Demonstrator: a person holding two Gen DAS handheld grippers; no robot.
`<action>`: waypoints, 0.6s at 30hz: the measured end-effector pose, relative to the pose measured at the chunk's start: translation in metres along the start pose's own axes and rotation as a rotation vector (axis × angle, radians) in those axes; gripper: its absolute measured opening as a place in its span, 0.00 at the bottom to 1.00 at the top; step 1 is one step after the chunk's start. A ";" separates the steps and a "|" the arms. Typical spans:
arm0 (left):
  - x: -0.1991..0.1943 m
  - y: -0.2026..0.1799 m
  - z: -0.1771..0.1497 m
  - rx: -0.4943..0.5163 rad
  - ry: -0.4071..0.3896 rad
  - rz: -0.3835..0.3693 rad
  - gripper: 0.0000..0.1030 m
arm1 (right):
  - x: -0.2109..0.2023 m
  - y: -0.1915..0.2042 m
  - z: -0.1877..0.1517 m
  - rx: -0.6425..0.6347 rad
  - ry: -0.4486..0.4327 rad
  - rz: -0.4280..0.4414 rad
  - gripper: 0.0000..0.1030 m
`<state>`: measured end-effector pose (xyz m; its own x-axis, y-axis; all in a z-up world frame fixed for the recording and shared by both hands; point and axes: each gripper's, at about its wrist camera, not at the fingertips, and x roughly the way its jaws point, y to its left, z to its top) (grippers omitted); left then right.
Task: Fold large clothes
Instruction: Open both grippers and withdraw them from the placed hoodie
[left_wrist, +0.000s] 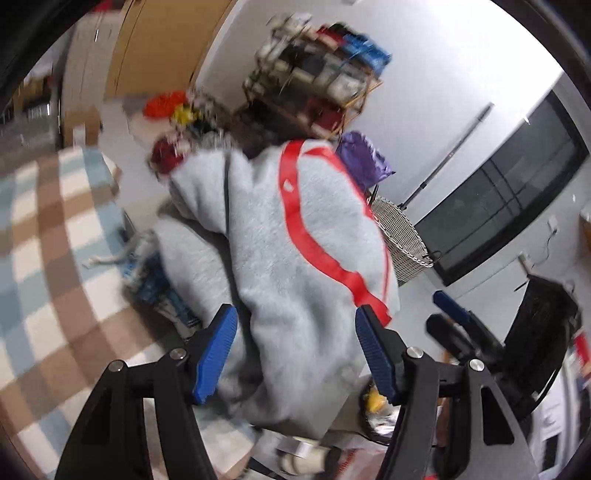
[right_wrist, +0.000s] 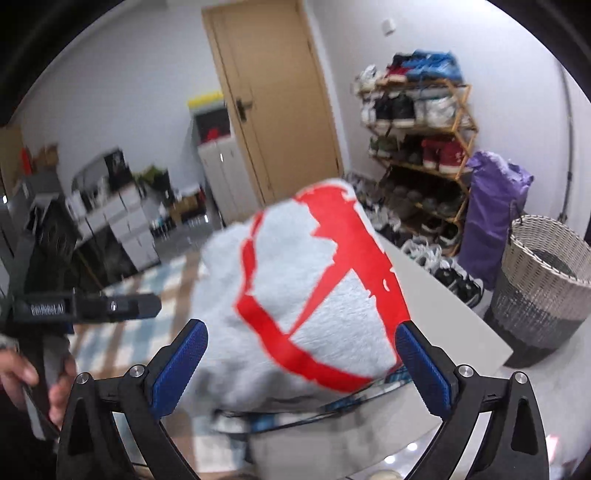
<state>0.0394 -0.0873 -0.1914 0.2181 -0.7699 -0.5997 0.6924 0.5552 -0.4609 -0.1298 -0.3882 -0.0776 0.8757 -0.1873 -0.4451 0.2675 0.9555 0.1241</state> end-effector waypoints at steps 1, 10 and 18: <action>-0.008 -0.002 -0.004 0.022 -0.030 0.019 0.63 | -0.012 0.004 -0.004 0.016 -0.029 0.002 1.00; -0.075 -0.023 -0.061 0.091 -0.294 -0.008 0.79 | -0.080 0.035 -0.036 0.094 -0.215 -0.020 1.00; -0.085 -0.029 -0.088 0.131 -0.424 0.207 0.84 | -0.113 0.057 -0.079 0.076 -0.364 -0.087 1.00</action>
<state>-0.0595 -0.0106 -0.1844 0.6022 -0.7232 -0.3381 0.6800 0.6865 -0.2575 -0.2449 -0.2946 -0.0903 0.9301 -0.3489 -0.1146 0.3645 0.9153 0.1715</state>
